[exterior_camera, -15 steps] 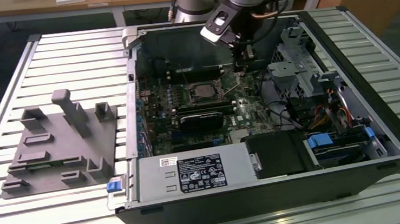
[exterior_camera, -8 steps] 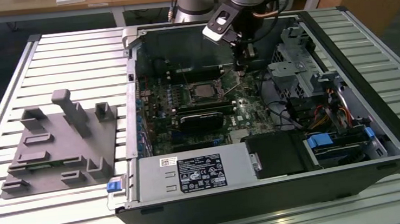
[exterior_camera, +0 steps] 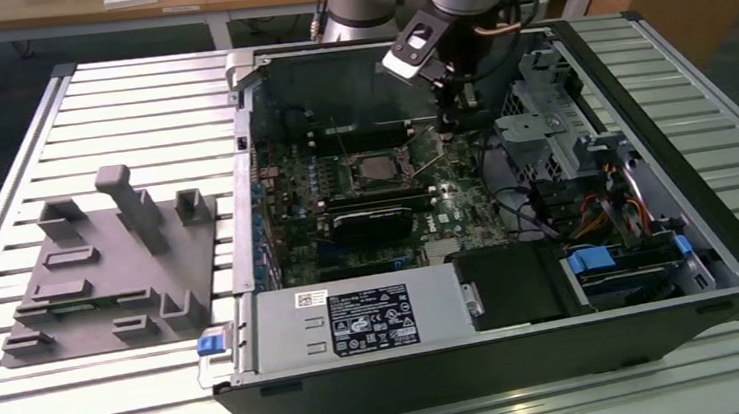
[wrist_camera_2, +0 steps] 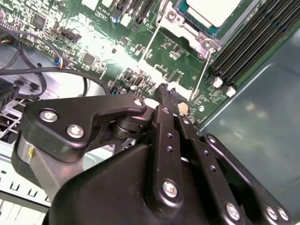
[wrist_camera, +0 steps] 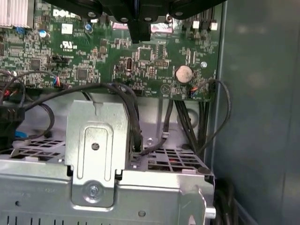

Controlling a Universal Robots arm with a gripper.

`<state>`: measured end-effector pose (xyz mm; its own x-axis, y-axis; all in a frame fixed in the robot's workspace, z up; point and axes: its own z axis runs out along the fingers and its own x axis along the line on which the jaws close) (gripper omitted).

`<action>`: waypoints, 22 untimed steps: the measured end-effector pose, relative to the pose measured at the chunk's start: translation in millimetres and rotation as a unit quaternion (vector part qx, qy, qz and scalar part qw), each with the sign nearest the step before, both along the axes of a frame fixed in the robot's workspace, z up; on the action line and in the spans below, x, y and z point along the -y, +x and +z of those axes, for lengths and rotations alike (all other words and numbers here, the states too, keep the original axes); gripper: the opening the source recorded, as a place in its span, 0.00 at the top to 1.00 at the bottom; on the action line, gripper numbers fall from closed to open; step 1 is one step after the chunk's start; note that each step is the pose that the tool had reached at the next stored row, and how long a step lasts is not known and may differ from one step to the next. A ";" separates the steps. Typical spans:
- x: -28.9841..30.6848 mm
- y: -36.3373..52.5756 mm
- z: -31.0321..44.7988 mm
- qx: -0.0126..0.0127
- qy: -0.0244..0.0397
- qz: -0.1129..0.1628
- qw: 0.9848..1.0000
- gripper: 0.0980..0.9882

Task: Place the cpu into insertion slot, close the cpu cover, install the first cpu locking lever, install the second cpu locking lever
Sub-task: 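Close the cpu cover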

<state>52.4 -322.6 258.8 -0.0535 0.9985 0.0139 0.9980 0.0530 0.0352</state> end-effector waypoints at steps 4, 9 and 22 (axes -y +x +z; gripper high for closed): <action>-0.4 3.2 -2.8 0.000 0.000 -0.003 1.000 0.99; -1.5 9.1 -5.7 -0.001 0.000 -0.008 1.000 0.99; -5.8 14.7 -19.3 -0.004 -0.001 -0.009 1.000 0.99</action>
<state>67.1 -316.8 239.5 -0.0354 0.9993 0.0132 0.9990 0.0350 0.0280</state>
